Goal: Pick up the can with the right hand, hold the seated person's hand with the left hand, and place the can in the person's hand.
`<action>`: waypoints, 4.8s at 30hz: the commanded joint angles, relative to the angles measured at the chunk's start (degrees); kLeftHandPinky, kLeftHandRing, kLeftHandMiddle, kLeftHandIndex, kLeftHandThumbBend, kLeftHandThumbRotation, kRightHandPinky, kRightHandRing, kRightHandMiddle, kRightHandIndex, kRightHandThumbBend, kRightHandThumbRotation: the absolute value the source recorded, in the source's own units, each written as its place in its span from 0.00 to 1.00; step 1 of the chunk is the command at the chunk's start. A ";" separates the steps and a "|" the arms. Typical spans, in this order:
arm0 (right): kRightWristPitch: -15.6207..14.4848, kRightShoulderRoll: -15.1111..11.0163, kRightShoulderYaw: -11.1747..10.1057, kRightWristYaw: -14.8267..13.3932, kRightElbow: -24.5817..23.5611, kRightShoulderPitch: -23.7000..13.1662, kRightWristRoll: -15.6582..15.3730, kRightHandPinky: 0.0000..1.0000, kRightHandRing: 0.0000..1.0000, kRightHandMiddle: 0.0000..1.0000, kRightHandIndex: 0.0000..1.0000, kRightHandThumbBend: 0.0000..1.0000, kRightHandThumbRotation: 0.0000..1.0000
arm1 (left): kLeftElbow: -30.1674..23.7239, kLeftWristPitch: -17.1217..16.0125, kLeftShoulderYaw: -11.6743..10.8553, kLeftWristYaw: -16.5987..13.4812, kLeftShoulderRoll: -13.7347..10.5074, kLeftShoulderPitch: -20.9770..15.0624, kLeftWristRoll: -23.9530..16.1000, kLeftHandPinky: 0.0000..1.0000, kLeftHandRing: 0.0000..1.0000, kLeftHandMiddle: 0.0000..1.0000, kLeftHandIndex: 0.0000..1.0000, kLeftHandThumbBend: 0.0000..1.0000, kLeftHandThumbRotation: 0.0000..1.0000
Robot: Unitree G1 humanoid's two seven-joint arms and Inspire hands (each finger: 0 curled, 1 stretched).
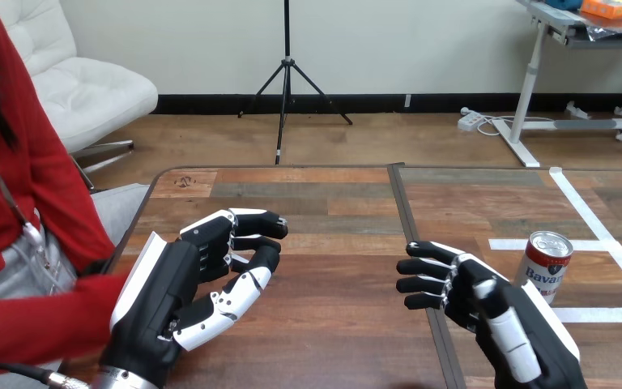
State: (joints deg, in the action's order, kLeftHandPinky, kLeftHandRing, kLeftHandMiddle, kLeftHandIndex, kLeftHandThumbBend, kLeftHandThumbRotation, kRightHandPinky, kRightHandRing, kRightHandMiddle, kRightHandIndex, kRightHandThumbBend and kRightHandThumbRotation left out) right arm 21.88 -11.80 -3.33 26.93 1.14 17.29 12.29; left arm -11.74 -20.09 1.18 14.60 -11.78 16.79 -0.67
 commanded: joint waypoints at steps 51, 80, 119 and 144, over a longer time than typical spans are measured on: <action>9.35 -17.25 -7.40 -16.81 34.00 -39.49 -15.52 0.77 0.81 0.82 0.85 0.95 0.77 | -3.90 0.73 -0.08 0.42 -0.43 -2.75 0.12 0.45 0.67 0.70 0.65 0.24 0.36; 7.37 -21.98 -3.85 -23.68 50.71 -47.63 -24.33 0.87 0.91 0.91 0.89 1.00 0.31 | -4.22 0.65 0.00 0.62 -0.49 -2.28 0.21 0.44 0.66 0.70 0.66 0.21 0.35; 0.07 -21.25 5.04 -23.94 64.07 -50.24 -30.90 0.80 0.87 0.90 0.91 1.00 0.32 | -4.29 0.68 -0.68 1.66 -1.35 -3.04 1.23 0.44 0.65 0.69 0.64 0.24 0.28; -1.35 -20.75 7.99 -25.37 67.14 -51.12 -32.09 0.76 0.82 0.84 0.84 1.00 0.26 | -3.65 0.62 -0.80 3.15 -2.13 -4.05 2.73 0.40 0.64 0.69 0.56 0.34 0.14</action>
State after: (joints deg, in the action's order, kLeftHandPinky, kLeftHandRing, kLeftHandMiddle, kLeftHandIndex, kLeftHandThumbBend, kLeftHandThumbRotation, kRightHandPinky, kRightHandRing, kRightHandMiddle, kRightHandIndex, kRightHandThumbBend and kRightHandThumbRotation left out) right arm 20.63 -33.02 3.73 2.46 67.50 -30.08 -19.27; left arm -13.52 -19.01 0.99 17.60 -13.24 15.96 1.34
